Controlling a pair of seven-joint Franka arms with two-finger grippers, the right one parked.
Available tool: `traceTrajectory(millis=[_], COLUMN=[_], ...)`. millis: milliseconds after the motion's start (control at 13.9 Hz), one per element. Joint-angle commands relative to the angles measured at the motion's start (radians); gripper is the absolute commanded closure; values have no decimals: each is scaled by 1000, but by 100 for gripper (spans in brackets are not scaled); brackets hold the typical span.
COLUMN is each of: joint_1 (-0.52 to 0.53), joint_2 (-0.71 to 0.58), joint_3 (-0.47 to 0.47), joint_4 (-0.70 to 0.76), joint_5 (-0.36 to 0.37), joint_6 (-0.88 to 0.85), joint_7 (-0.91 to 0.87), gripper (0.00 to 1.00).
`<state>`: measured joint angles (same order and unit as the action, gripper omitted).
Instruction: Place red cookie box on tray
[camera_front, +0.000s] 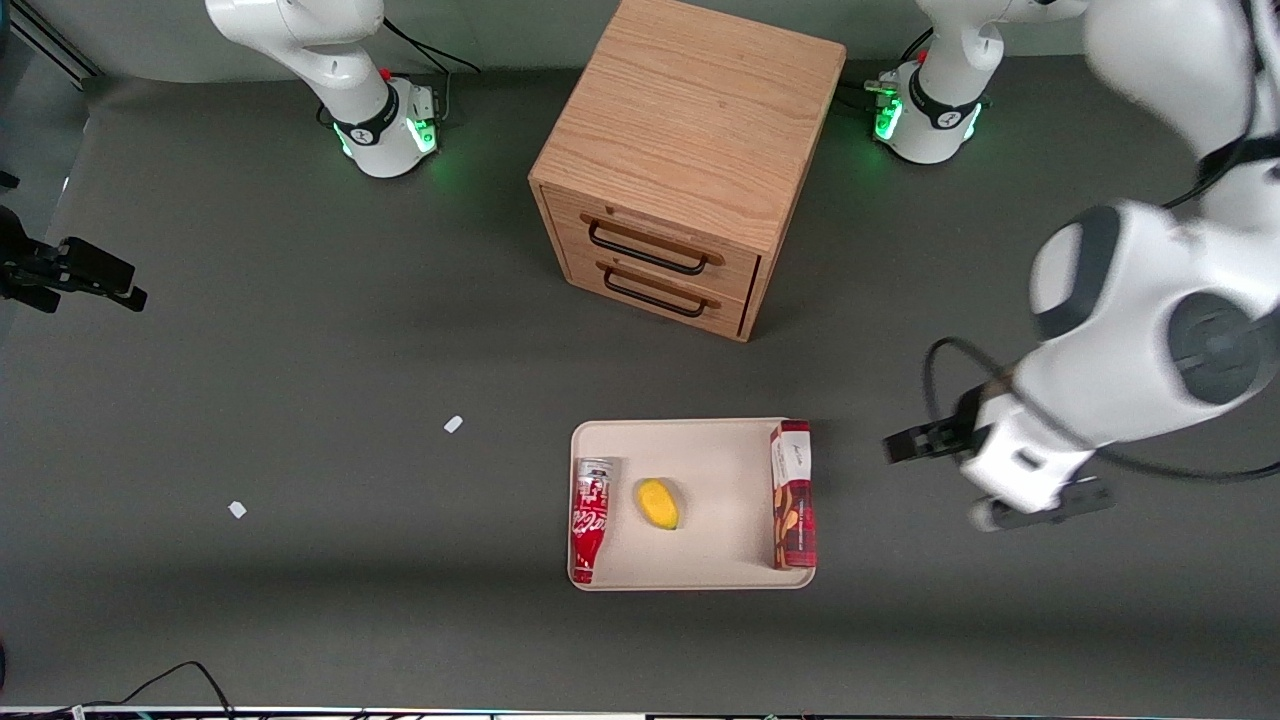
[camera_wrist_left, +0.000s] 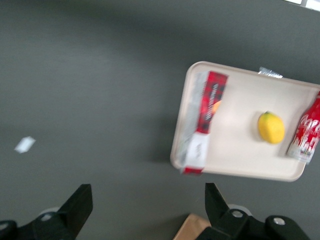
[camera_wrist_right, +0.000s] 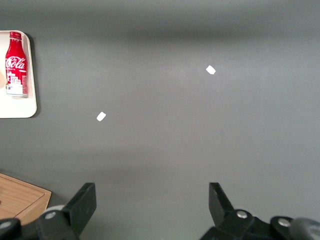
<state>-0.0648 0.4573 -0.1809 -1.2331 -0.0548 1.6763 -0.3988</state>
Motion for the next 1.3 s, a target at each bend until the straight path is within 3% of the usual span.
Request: traceTrajectory(millis=[0,216,649,1225], joint_1=[95,138,210,224], joint_2=[-190,-363,-574,-612], joint_3=[4,76,83,75], joint_4=[-187,-359,-479,-477], joint_5=[-16,-16,47,49], joint_6=[-71,-84,-108,-171], joint_7=[199,316,385,434], gripper=[0,0,0,0])
